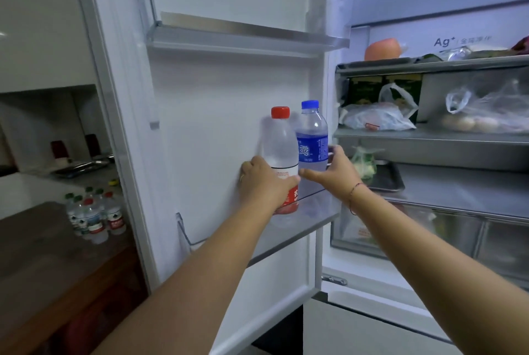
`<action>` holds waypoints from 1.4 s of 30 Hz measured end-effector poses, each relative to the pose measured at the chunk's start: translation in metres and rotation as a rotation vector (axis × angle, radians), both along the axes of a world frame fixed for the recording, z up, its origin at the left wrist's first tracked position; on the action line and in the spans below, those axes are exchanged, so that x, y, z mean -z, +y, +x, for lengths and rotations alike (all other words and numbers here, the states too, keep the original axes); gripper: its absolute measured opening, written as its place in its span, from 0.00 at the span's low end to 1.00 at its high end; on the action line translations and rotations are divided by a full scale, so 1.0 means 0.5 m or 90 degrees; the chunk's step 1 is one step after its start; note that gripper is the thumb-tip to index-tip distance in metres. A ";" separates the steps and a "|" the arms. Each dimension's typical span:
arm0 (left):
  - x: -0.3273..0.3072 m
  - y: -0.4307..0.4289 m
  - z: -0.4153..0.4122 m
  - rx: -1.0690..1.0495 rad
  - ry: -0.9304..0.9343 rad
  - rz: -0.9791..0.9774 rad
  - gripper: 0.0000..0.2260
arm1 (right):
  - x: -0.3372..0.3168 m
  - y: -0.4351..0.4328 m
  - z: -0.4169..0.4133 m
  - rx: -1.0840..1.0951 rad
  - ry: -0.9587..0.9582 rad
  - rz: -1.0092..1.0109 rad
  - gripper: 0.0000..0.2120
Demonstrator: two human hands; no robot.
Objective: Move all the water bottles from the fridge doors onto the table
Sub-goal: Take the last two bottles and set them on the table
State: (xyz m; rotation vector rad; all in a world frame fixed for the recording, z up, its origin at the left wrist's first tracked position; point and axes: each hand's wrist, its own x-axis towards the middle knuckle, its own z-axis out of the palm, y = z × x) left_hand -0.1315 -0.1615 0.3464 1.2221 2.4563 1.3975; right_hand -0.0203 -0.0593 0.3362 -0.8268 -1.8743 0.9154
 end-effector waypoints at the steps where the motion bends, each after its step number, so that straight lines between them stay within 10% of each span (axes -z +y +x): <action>1: 0.000 0.001 0.004 -0.007 -0.003 0.017 0.37 | 0.000 0.004 0.002 -0.008 -0.002 -0.001 0.33; 12: -0.005 -0.017 0.032 0.033 -0.120 0.084 0.28 | 0.003 0.005 0.017 -0.041 0.033 0.022 0.35; 25: -0.092 -0.137 0.105 -0.008 0.038 0.324 0.29 | -0.108 -0.087 0.050 -0.127 0.241 0.129 0.33; 42: 0.030 -0.497 0.092 -0.077 -0.040 0.281 0.22 | 0.007 -0.394 0.031 -0.366 0.173 0.036 0.31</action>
